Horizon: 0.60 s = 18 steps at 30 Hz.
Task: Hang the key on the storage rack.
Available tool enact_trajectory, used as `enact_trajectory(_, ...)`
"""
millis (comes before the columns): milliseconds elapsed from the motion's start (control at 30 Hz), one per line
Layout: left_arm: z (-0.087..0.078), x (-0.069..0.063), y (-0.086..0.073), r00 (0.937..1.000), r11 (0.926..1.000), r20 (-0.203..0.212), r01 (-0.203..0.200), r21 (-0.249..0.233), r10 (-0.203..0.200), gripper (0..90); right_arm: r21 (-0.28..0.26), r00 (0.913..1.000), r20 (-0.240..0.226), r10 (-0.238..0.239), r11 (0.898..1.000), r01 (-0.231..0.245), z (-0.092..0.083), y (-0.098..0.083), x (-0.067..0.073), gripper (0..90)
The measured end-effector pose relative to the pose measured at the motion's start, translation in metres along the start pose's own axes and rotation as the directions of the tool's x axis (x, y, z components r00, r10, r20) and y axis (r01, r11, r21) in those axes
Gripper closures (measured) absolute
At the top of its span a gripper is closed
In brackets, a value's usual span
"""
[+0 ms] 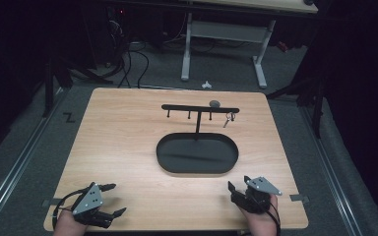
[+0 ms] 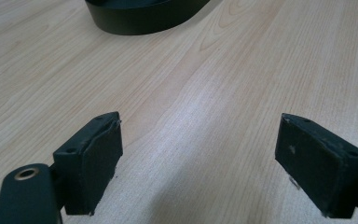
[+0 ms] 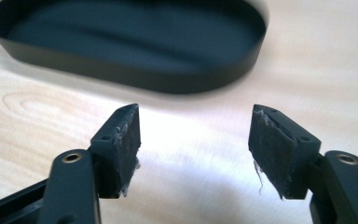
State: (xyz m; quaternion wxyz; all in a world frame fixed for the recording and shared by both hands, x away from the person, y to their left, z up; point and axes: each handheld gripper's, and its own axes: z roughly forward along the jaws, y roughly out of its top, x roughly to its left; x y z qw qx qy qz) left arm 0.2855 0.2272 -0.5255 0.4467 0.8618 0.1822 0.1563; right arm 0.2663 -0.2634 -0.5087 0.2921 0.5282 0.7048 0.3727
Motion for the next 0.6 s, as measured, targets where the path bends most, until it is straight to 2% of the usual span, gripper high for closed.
enact_trajectory(33, 0.0, 0.0, 0.0, 1.0, 1.0, 0.0, 0.001, -0.001, -0.001, 15.4, 0.001, 1.0, 0.006, -0.003, 1.0, 0.003, -0.001, -0.001, 0.002, 35.1)
enact_trajectory(67, 0.0, 0.0, 0.0, 1.0, 1.0, -0.001, 0.003, -0.003, -0.003, 15.3, 0.008, 0.9998, -0.018, 0.013, 1.0, -0.012, 0.0, -0.003, 0.002, 34.8)
enact_trajectory(100, 0.0, 0.0, 0.0, 1.0, 1.0, -0.001, 0.003, -0.003, -0.003, 15.3, 0.008, 0.9998, -0.018, 0.013, 1.0, -0.012, 0.0, -0.003, 0.002, 34.8)
enact_trajectory(133, 0.0, 0.0, 0.0, 1.0, 1.0, -0.001, 0.004, -0.005, -0.004, 15.4, 0.03, 0.9987, -0.044, 0.026, 0.999, -0.025, 0.005, -0.004, 0.003, 33.6)
enact_trajectory(200, 0.001, 0.0, 0.0, 1.0, 1.0, -0.001, 0.003, 0.0, -0.003, 15.4, 0.035, 0.9993, -0.038, 0.006, 0.999, -0.004, 0.008, -0.005, 0.003, 33.5)
enact_trajectory(333, 0.0, 0.001, -0.001, 1.0, 1.0, 0.001, 0.006, -0.003, -0.006, 15.4, 0.038, 0.9987, -0.04, 0.032, 0.999, -0.031, 0.01, -0.006, 0.0, 33.5)
enact_trajectory(600, 0.0, 0.001, 0.0, 1.0, 1.0, 0.002, 0.004, -0.008, -0.004, 15.4, 0.051, 0.9992, -0.03, 0.027, 0.998, -0.025, 0.012, -0.007, 0.0, 33.4)
